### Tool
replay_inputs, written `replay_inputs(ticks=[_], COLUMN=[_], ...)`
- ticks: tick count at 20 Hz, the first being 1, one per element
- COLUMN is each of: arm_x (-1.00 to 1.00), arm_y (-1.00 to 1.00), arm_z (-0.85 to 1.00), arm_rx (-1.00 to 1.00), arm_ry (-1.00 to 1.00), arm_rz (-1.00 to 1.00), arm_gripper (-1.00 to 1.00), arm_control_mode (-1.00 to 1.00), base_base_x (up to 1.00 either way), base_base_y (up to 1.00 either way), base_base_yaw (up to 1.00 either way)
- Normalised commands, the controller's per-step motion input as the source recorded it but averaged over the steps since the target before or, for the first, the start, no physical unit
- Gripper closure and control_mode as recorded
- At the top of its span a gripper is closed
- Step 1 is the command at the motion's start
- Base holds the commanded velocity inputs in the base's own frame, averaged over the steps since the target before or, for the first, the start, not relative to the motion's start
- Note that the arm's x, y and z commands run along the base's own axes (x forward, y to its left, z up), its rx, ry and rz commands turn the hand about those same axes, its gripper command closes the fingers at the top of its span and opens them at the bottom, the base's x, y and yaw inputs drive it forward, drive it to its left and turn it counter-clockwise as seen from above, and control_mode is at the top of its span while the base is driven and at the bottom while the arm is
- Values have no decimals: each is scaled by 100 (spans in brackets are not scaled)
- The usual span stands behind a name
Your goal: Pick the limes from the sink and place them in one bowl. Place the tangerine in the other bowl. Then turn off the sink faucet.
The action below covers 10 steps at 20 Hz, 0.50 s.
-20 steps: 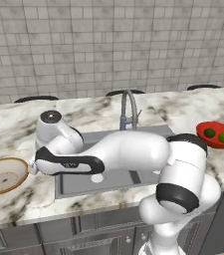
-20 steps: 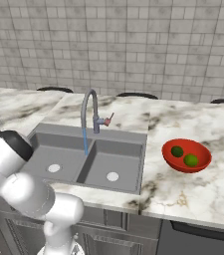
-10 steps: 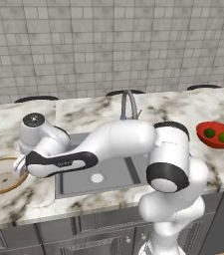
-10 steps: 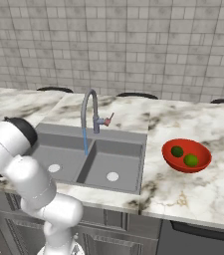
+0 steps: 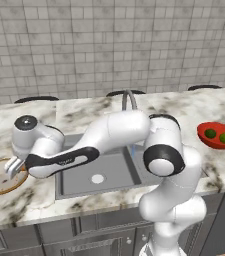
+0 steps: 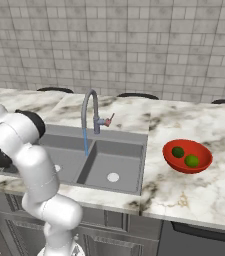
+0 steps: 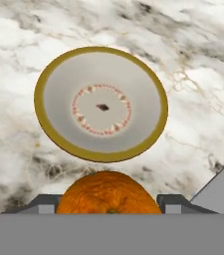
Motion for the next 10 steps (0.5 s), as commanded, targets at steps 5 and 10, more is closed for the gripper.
replay_inputs(ticks=[5,10], arm_x=[0,0], arm_y=[40,45], arm_z=[0,0], arm_rx=[0,0], arm_ry=[0,-2], arm_rz=[-7,-7], arm_gripper=[100,100], arm_control_mode=[-100,-100], base_base_x=[0,0], base_base_y=[0,0], base_base_yaw=[0,0])
